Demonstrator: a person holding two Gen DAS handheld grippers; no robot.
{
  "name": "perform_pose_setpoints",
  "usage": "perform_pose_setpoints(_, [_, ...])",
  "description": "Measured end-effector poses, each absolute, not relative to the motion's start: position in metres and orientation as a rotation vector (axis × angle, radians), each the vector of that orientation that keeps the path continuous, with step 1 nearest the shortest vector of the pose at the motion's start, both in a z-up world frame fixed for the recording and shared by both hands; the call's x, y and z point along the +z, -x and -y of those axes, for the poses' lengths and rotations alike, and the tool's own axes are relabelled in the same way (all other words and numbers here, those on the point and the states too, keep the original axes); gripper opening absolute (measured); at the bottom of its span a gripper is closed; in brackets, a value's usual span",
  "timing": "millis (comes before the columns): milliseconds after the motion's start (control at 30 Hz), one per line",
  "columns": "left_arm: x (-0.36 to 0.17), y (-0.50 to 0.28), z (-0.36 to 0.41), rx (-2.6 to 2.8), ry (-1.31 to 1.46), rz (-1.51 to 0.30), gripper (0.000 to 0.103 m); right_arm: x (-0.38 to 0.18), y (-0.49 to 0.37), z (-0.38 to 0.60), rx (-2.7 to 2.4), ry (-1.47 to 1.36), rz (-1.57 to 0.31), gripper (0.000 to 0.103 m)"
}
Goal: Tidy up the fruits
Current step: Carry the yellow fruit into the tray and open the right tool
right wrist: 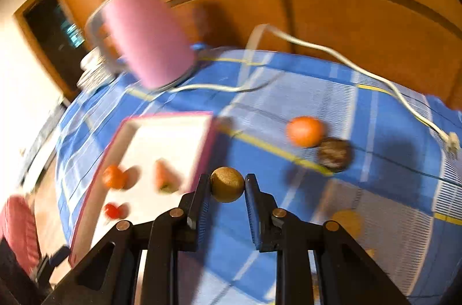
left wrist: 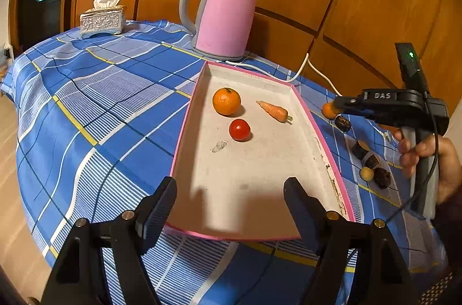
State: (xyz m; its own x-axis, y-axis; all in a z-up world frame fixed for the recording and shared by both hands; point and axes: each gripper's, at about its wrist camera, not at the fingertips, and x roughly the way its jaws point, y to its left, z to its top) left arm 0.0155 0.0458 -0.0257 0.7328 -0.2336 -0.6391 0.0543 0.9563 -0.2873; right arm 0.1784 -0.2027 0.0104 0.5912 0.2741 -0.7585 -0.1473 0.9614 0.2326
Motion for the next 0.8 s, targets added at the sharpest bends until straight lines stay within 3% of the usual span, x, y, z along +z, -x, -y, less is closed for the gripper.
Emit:
perform_pose_setpoints(400, [-0.024,-0.009,-0.055,-0.148,0.282,-0.723,0.08,-0.011,-0.177,0.099,0.338,0.066,-0.965,0.024])
perform_pose_setpoints(800, [-0.027,-0.011,-0.058,-0.132,0.299,-0.741,0.08,-0.038,-0.176,0.09,0.284,0.143,-1.009,0.028])
